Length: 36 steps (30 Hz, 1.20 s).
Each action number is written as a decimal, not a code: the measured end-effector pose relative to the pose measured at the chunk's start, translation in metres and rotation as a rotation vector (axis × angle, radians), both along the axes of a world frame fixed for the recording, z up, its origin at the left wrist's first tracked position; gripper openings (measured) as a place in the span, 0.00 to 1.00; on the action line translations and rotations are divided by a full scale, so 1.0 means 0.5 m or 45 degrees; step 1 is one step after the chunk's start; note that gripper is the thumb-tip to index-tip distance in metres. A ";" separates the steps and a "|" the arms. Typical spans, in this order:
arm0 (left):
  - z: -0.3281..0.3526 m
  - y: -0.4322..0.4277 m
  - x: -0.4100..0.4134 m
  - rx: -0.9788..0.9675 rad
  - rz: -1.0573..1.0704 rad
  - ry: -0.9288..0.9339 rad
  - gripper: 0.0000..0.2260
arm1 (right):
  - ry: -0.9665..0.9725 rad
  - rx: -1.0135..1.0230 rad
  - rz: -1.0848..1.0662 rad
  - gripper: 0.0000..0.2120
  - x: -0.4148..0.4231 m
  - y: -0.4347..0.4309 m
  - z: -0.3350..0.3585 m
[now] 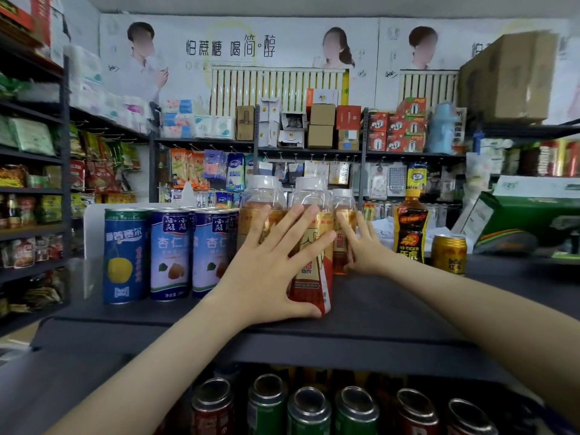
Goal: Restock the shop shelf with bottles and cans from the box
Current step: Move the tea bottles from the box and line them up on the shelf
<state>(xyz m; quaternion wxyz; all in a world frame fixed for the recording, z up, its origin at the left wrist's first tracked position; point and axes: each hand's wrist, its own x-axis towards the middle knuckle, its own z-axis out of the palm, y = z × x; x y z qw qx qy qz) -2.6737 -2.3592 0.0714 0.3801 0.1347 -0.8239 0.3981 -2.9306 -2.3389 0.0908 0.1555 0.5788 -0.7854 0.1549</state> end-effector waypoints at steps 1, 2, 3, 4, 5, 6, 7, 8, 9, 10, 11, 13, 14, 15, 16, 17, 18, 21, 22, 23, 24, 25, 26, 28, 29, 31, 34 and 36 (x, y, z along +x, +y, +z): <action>-0.002 0.002 0.001 0.007 -0.003 0.000 0.45 | 0.057 0.032 -0.014 0.55 0.008 0.019 0.000; -0.004 0.004 0.002 0.022 -0.003 0.000 0.44 | 0.087 0.049 -0.014 0.54 0.017 0.040 -0.002; -0.007 0.009 0.004 0.041 -0.002 0.000 0.43 | 0.095 0.054 -0.007 0.52 0.029 0.063 -0.003; -0.010 0.015 0.008 0.064 -0.002 0.002 0.42 | 0.091 0.047 0.003 0.51 0.043 0.088 -0.005; -0.013 0.023 0.015 0.097 -0.004 0.011 0.40 | 0.075 0.026 0.015 0.48 0.061 0.115 -0.007; -0.017 0.034 0.023 0.144 -0.012 0.032 0.38 | 0.035 -0.018 0.041 0.45 0.080 0.141 -0.010; -0.024 0.047 0.032 0.213 -0.033 0.069 0.35 | -0.021 -0.084 0.079 0.42 0.100 0.169 -0.015; -0.036 0.064 0.042 0.303 -0.067 0.124 0.33 | -0.070 -0.166 0.123 0.38 0.120 0.196 -0.020; -0.052 0.085 0.052 0.398 -0.114 0.203 0.30 | -0.091 -0.256 0.165 0.34 0.142 0.226 -0.027; -0.073 0.110 0.063 0.490 -0.165 0.295 0.27 | -0.094 -0.350 0.211 0.30 0.167 0.257 -0.037; -0.097 0.136 0.075 0.564 -0.207 0.378 0.25 | -0.068 -0.434 0.272 0.26 0.195 0.288 -0.051; -0.153 0.192 0.107 0.626 -0.250 0.490 0.21 | 0.141 -0.550 0.468 0.20 0.263 0.352 -0.088; -0.183 0.222 0.126 0.662 -0.257 0.517 0.19 | 0.268 -0.563 0.587 0.18 0.300 0.380 -0.117; -0.217 0.250 0.148 0.730 -0.251 0.532 0.19 | 0.335 -0.548 0.706 0.18 0.337 0.402 -0.154; -0.254 0.276 0.171 0.812 -0.232 0.538 0.18 | 0.309 -0.502 0.796 0.17 0.372 0.420 -0.196; -0.296 0.303 0.197 0.897 -0.201 0.529 0.18 | 0.215 -0.443 0.859 0.17 0.407 0.435 -0.241; -0.340 0.328 0.226 0.975 -0.159 0.508 0.18 | 0.094 -0.389 0.905 0.17 0.441 0.445 -0.287; -0.469 0.387 0.324 1.183 0.011 0.411 0.20 | -0.251 -0.220 0.932 0.17 0.539 0.458 -0.423; -0.508 0.403 0.360 1.283 0.084 0.415 0.20 | -0.339 -0.157 0.930 0.17 0.572 0.457 -0.467; -0.542 0.418 0.395 1.398 0.155 0.437 0.20 | -0.421 -0.100 0.930 0.18 0.607 0.454 -0.506; -0.573 0.433 0.429 1.510 0.220 0.466 0.21 | -0.503 -0.051 0.931 0.18 0.644 0.450 -0.544; -0.602 0.446 0.464 1.602 0.282 0.491 0.21 | -0.572 0.002 0.939 0.18 0.682 0.447 -0.577; -0.628 0.458 0.499 1.663 0.341 0.504 0.21 | -0.620 0.072 0.955 0.18 0.719 0.441 -0.609; -0.674 0.475 0.572 1.721 0.455 0.504 0.22 | -0.651 0.213 1.007 0.19 0.791 0.425 -0.664; -0.697 0.479 0.611 1.740 0.508 0.499 0.21 | -0.662 0.272 1.028 0.19 0.824 0.414 -0.688; -0.740 0.483 0.692 1.804 0.628 0.518 0.20 | -0.684 0.375 1.045 0.19 0.887 0.389 -0.728; -0.807 0.481 0.819 1.927 0.803 0.576 0.18 | -0.662 0.565 1.050 0.20 0.978 0.336 -0.788; -0.858 0.470 0.908 2.008 0.937 0.602 0.17 | -0.648 0.674 1.043 0.20 1.045 0.287 -0.836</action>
